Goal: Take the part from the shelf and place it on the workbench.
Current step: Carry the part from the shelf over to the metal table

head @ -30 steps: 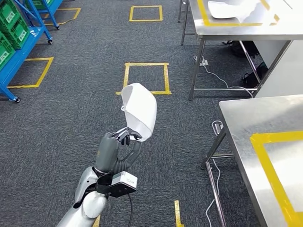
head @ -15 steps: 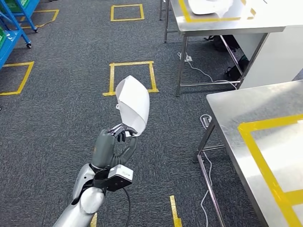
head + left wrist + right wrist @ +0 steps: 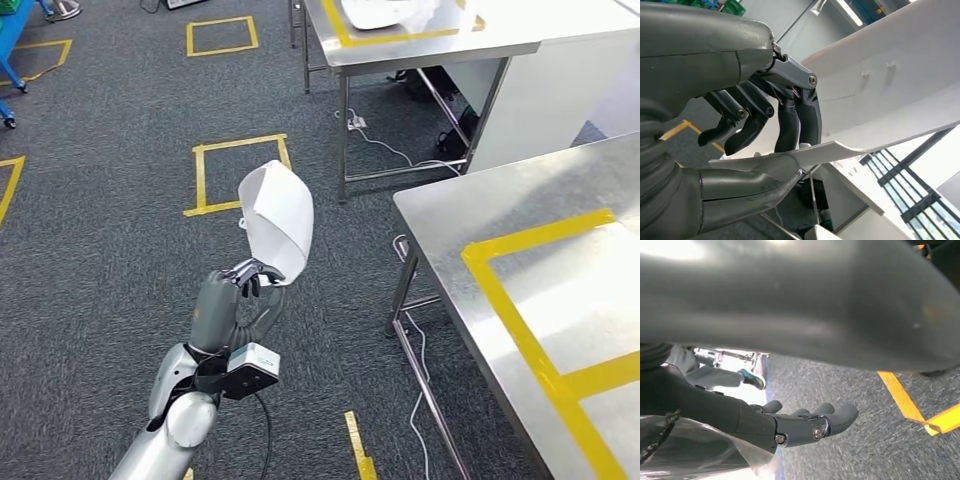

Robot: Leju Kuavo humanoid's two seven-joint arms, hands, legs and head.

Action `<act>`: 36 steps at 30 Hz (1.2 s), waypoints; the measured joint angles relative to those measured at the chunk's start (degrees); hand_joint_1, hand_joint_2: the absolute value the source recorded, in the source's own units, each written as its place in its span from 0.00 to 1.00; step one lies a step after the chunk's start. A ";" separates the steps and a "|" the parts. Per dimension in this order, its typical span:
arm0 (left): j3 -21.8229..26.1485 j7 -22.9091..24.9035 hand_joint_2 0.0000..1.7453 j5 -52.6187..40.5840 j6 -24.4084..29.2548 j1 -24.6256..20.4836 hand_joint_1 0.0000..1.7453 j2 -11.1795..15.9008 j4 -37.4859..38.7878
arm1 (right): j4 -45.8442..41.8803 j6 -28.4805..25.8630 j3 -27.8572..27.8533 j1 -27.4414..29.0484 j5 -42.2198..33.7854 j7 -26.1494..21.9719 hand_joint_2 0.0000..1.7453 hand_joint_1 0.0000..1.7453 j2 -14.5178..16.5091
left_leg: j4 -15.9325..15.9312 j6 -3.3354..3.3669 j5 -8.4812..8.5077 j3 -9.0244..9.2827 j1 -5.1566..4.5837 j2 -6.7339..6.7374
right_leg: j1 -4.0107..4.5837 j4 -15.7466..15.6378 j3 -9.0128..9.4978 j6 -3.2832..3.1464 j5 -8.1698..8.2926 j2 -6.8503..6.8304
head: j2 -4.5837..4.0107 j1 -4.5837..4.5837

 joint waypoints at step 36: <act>5.82 0.68 1.00 3.35 -2.34 -1.81 1.00 -0.68 4.25 | 1.05 0.44 -1.08 -0.41 1.93 -0.10 0.00 0.00 -0.60 | -2.51 1.05 0.37 0.48 0.27 1.58 | -0.03 2.45 -2.41 1.37 -1.30 -0.83 | 0.00 0.43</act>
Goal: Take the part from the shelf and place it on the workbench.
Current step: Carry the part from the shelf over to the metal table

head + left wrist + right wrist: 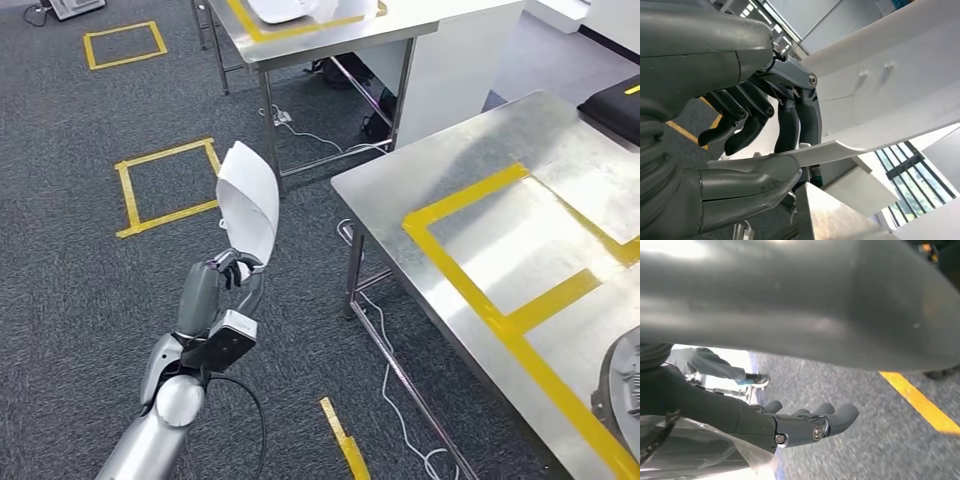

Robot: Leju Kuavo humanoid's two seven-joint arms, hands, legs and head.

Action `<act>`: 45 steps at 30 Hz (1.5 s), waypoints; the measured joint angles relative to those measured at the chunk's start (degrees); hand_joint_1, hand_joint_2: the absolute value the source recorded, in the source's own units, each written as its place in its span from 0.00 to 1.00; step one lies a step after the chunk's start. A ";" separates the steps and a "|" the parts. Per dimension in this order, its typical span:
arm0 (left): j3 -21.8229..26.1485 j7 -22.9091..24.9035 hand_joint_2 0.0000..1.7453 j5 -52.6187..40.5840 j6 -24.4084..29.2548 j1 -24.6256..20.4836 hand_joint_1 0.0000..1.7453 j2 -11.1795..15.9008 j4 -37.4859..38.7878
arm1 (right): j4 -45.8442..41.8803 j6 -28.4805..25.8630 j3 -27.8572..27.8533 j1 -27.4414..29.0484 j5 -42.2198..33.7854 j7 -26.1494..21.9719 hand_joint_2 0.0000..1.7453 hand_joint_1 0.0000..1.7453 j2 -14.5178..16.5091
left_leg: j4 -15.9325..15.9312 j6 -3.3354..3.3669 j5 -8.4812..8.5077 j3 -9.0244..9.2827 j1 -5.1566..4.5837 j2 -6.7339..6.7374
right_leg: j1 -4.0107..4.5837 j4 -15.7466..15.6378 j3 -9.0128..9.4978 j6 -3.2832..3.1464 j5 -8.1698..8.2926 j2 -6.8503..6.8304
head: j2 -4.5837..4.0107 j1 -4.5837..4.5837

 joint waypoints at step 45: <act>2.99 -0.46 1.00 3.18 -1.38 -0.33 1.00 -0.29 1.43 | 0.95 0.23 -0.26 -0.55 0.97 0.07 0.00 0.00 -0.74 | 1.96 -1.78 -1.70 -0.65 -0.34 3.70 | -0.07 -2.50 2.31 -1.21 0.89 -3.78 | 0.00 0.26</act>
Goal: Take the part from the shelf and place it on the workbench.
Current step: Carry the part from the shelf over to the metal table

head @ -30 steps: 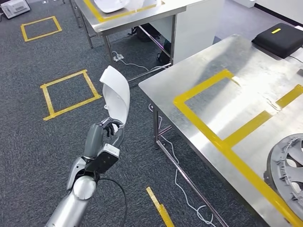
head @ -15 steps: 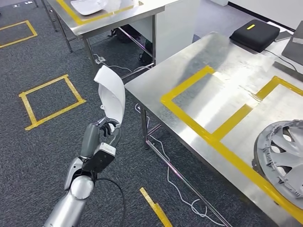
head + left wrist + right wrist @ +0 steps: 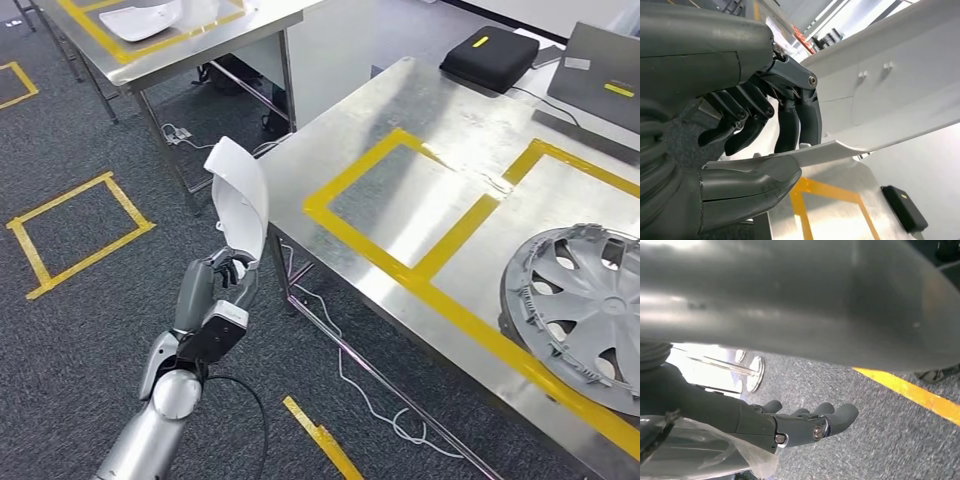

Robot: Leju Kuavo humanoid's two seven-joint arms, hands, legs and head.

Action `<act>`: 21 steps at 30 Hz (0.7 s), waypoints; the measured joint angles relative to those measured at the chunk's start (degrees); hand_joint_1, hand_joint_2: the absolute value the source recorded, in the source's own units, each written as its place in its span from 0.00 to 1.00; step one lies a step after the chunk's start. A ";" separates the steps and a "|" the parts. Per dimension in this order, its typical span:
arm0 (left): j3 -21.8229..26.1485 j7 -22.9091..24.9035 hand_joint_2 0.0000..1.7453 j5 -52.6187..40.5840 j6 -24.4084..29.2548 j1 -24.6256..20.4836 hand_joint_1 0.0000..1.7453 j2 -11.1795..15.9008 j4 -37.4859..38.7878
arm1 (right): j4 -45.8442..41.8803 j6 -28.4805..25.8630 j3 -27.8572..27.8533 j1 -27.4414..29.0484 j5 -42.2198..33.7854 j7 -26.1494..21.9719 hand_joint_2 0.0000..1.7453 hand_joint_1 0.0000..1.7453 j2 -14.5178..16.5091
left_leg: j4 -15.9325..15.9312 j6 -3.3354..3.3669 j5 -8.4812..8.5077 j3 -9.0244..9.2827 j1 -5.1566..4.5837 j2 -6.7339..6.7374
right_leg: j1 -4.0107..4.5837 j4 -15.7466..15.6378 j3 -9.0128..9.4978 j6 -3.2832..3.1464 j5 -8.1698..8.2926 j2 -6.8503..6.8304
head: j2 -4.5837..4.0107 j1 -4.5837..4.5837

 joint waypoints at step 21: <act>0.92 0.77 1.00 0.13 0.13 -0.90 1.00 0.66 0.68 | 0.31 0.36 -0.01 0.12 1.03 -0.07 0.00 0.00 -0.09 | -1.76 2.09 1.86 0.00 0.55 -1.60 | -0.09 15.31 -8.20 2.10 -6.33 1.81 | 0.00 0.33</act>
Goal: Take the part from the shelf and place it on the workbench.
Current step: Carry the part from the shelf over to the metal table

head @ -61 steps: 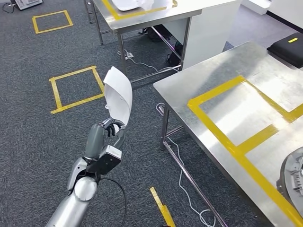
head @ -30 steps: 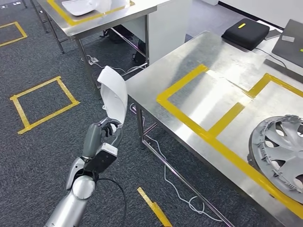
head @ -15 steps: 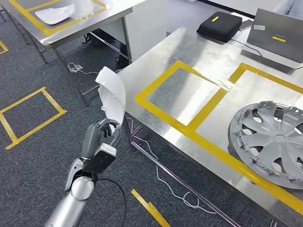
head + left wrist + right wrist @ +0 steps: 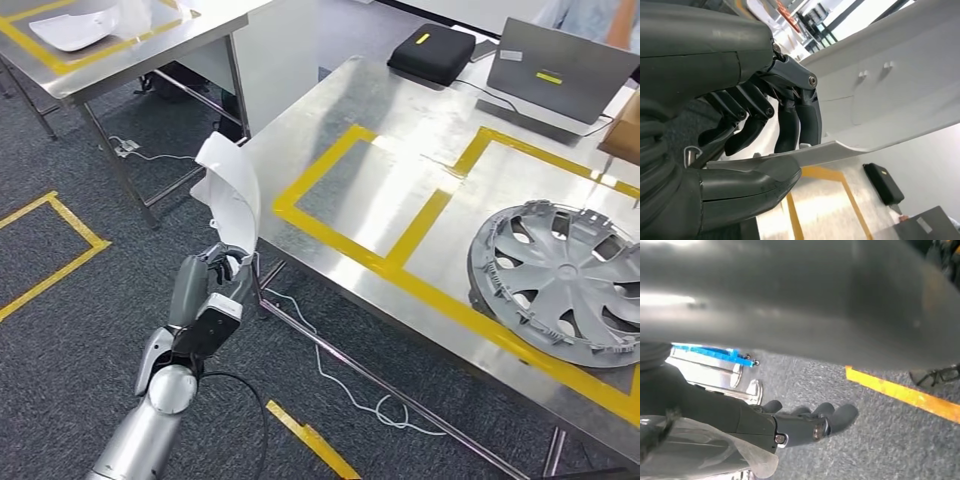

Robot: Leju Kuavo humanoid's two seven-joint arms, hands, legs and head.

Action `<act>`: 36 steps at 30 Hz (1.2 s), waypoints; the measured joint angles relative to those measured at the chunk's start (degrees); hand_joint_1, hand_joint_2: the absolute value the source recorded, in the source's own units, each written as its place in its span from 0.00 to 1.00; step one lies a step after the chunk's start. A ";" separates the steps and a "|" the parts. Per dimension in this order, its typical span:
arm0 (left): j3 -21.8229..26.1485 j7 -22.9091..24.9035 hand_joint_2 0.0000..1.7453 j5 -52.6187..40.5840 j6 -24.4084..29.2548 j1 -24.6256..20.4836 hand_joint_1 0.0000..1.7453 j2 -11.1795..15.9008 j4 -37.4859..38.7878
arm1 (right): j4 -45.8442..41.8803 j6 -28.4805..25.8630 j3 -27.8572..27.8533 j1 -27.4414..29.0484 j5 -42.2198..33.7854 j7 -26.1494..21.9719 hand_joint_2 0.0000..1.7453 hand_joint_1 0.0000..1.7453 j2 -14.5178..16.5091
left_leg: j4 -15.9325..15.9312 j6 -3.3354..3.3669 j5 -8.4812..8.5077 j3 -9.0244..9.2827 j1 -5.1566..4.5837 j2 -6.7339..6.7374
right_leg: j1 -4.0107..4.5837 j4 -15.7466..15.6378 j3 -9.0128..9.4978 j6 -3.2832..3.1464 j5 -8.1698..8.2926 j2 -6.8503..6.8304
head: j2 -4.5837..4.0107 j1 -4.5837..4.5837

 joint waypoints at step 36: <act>3.97 2.14 1.00 -1.15 0.96 -3.37 1.00 1.73 5.09 | 0.69 0.86 -0.04 0.20 1.69 0.43 0.00 0.00 0.05 | -0.44 -0.82 -7.23 8.35 -0.54 -0.02 | 0.62 -13.18 0.81 -1.24 11.02 -2.40 | 0.01 0.15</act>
